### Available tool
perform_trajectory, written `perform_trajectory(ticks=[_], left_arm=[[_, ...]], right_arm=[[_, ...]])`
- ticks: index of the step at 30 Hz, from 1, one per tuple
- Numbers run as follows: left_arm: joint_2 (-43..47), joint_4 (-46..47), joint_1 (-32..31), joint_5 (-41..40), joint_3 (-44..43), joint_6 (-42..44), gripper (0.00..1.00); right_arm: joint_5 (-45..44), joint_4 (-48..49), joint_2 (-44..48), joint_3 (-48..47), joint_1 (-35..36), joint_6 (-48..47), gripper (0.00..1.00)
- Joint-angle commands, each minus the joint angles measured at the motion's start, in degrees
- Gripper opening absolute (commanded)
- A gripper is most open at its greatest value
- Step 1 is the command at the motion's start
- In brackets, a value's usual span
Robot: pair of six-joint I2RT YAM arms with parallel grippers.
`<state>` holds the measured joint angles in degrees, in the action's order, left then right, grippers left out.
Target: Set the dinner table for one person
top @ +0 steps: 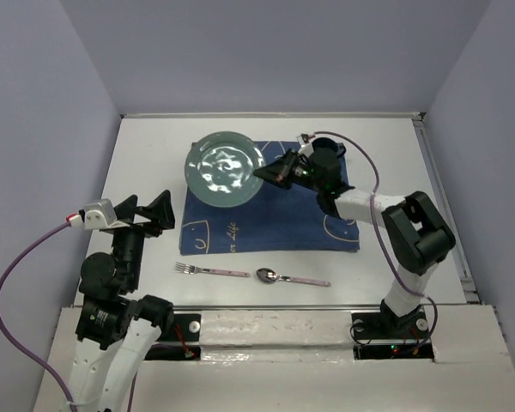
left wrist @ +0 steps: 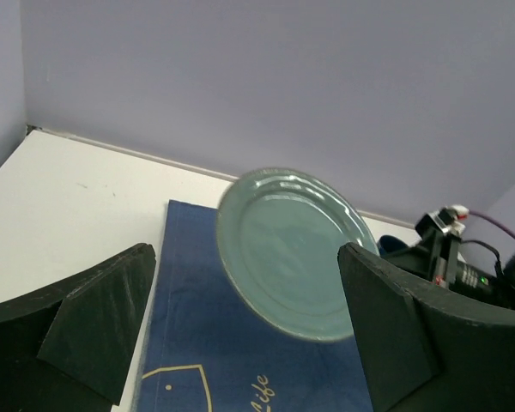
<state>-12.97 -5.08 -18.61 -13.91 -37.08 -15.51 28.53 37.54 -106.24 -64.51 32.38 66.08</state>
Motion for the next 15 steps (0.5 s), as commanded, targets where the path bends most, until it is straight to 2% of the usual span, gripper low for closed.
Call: perform_trajectory(ticks=[1, 4, 7, 15], left_arm=[[-0.83, 2.89, 0.33, 1.17, 0.61, 0.92, 0.99], [-0.74, 2.80, 0.33, 1.52, 0.61, 0.92, 0.99], [-1.00, 2.10, 0.24, 0.56, 0.52, 1.35, 0.99], [-1.71, 2.18, -0.20, -0.06, 0.52, 1.71, 0.99]], right_arm=[[0.21, 21.15, 6.47, 15.16, -4.59, 7.12, 0.00], [1.87, 24.15, 6.22, 18.18, -7.67, 8.62, 0.00], [5.04, 32.41, 3.94, 20.74, -10.40, 11.25, 0.00], [5.48, 32.86, 0.59, 21.62, -13.65, 11.08, 0.00]])
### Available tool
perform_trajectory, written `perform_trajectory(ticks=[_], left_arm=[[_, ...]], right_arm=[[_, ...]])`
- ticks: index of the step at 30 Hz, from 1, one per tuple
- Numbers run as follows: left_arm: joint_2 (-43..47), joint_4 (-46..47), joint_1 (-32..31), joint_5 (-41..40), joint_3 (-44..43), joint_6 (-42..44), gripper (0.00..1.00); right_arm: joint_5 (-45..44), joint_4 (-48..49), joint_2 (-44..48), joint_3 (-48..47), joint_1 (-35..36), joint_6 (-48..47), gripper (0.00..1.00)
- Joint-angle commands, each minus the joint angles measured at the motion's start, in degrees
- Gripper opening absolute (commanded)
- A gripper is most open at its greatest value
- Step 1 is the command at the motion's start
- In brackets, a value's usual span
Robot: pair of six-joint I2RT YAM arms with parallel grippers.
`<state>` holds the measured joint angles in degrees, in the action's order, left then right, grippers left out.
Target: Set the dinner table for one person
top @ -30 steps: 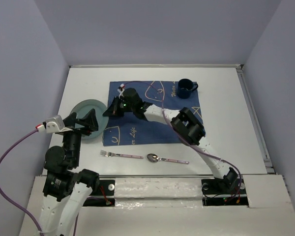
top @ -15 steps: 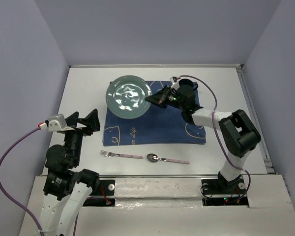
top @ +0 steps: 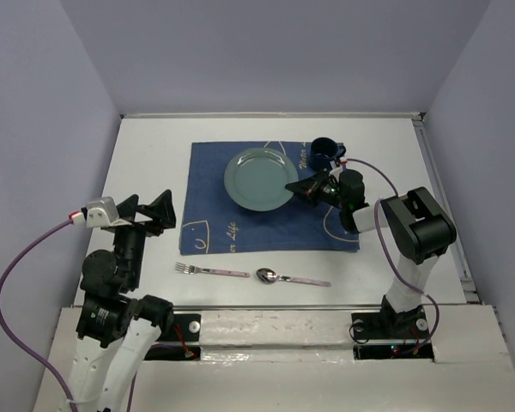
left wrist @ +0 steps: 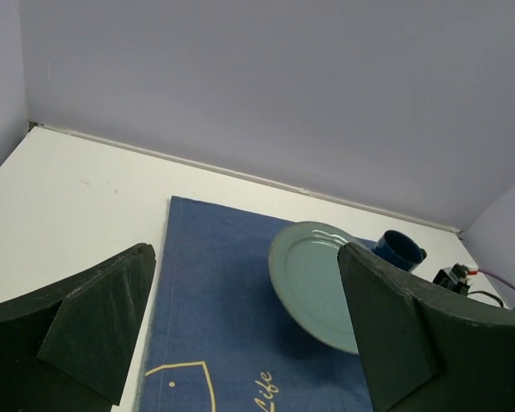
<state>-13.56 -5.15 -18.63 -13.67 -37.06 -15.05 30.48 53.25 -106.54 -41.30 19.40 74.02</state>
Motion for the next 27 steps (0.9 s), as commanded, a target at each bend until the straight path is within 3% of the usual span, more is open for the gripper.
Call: perform_trajectory(ticks=[1, 27], left_arm=[[-1.12, 2.25, -0.18, -0.30, 0.50, 1.34, 0.99], [-1.29, 2.07, -0.44, -0.13, 0.58, 1.34, 0.99]], right_arm=[[3.62, 17.15, 0.46, -1.68, -0.68, 3.15, 0.00], [0.11, 14.25, -7.28, -0.71, -1.20, -0.45, 0.00]])
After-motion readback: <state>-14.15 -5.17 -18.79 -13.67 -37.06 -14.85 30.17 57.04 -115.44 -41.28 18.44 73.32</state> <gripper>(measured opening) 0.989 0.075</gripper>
